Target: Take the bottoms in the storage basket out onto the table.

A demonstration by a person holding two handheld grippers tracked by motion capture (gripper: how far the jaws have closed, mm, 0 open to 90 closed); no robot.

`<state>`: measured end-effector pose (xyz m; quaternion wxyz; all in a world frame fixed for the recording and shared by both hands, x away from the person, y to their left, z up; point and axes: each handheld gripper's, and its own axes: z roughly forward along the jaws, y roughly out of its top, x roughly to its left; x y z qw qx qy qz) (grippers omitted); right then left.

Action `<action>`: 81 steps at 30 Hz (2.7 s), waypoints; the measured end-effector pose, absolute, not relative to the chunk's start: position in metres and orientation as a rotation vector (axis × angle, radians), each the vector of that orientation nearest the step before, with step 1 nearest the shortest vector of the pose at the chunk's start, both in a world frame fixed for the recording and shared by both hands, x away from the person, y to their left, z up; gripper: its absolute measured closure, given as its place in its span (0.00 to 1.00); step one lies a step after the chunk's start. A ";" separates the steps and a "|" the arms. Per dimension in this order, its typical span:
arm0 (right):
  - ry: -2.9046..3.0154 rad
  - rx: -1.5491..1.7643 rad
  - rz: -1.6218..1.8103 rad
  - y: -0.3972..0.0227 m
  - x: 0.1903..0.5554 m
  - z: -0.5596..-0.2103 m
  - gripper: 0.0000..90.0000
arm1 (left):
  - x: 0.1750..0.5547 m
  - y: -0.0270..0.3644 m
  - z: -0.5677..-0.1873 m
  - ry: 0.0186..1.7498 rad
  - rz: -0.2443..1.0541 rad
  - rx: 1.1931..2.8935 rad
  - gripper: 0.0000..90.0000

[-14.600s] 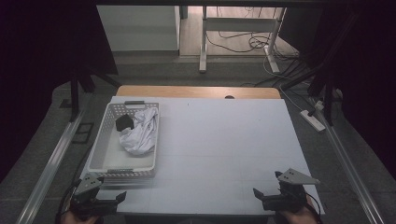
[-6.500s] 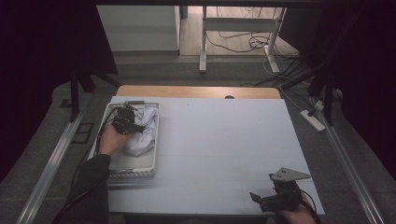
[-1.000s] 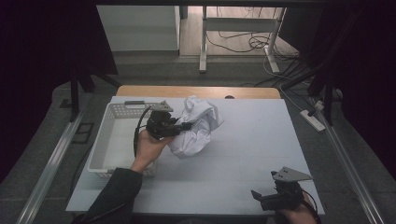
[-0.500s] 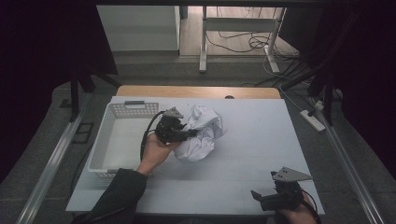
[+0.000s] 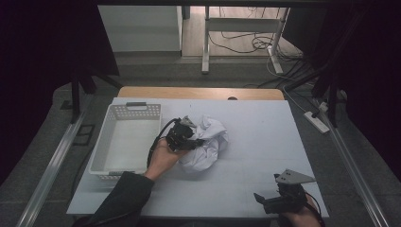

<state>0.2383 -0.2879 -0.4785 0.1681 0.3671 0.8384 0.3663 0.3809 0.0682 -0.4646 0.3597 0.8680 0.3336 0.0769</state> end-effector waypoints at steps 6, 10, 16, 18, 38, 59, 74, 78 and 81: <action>2.388 1.042 1.036 -0.288 0.238 -0.479 0.00 | 0.379 0.058 -0.470 0.869 0.213 2.284 0.73; 2.388 1.041 1.037 -0.287 0.238 -0.479 0.00 | 0.381 0.054 -0.474 0.894 0.142 2.273 0.72; 2.388 1.041 1.036 -0.287 0.238 -0.479 0.00 | 0.381 0.047 -0.482 0.910 0.149 2.310 0.71; 2.389 1.041 1.034 -0.287 0.238 -0.479 0.00 | 0.381 0.047 -0.483 0.915 0.149 2.308 0.71; 2.392 1.040 1.033 -0.287 0.238 -0.479 0.00 | 0.385 0.047 -0.516 0.894 0.137 2.302 0.56; 2.405 1.025 1.024 -0.286 0.238 -0.479 0.00 | 0.383 0.038 -0.529 0.848 0.204 2.335 0.27; 2.407 1.020 1.027 -0.286 0.238 -0.479 0.00 | 0.385 0.036 -0.531 0.823 0.144 2.338 0.01; 2.407 1.020 1.026 -0.286 0.238 -0.479 0.00 | 0.384 0.036 -0.530 0.815 0.159 2.339 0.00; 2.408 1.019 1.026 -0.286 0.238 -0.479 0.00 | 0.384 0.036 -0.529 0.812 0.160 2.331 0.00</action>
